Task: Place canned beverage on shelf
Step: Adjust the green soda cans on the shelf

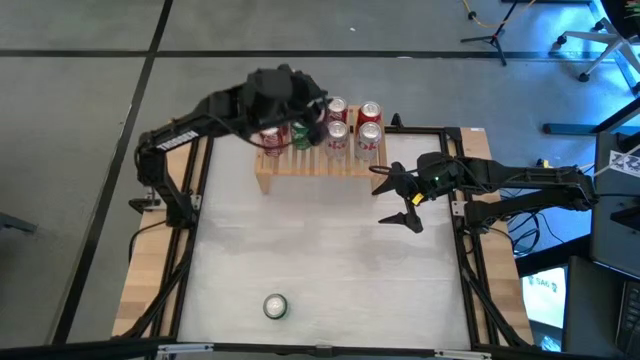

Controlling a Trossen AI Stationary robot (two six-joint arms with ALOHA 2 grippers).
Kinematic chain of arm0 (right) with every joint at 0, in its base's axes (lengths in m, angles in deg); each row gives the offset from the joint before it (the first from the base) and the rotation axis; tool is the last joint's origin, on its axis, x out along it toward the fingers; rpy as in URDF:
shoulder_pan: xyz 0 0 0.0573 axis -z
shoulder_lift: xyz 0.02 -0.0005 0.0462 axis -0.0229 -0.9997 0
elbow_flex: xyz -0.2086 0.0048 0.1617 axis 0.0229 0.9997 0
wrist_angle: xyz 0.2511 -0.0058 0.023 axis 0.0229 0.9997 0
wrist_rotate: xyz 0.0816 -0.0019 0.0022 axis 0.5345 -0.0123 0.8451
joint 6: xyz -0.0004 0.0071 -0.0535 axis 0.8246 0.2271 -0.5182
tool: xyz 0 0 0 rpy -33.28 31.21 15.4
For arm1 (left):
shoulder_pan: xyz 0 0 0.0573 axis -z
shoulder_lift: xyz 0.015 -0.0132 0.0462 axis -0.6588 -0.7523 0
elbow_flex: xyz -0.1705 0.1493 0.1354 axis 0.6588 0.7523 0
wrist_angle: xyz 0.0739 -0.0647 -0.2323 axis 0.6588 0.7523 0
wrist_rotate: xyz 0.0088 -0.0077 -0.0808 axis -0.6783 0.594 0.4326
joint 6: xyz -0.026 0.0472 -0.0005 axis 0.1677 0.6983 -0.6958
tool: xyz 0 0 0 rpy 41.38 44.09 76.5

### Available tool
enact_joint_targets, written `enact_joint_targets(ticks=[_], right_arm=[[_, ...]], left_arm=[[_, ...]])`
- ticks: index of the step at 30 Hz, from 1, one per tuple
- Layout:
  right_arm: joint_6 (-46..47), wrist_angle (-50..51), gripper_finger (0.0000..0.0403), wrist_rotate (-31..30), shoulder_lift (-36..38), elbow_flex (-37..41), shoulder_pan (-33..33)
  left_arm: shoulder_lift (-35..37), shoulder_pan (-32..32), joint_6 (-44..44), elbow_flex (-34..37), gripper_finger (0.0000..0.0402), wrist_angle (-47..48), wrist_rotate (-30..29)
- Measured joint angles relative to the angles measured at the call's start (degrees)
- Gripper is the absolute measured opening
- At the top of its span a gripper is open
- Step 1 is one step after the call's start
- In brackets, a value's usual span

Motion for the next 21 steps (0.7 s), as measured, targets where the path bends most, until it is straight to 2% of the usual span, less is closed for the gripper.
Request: enact_joint_targets(ticks=[6,11,14,21], right_arm=[[0.0,-0.01,0.0386,0.01,-0.01,0.0,-0.01],[0.0,-0.03,0.0386,0.0,-0.01,0.0,0.01],[0.0,-0.03,0.0386,0.0,-0.01,0.0,-0.01],[0.0,-0.05,0.0386,0.0,0.0,0.0,-0.01]], left_arm=[[-0.07,-6.38,-0.07,-0.03,0.0144,4.52,0.81],[-0.07,-11.49,-2.77,-0.05,0.0168,8.59,6.23],[-0.07,-14.4,-2.91,-0.07,0.0172,9.32,12.72],[-0.07,-21.38,2.26,-0.05,0.0173,10.36,33.71]])
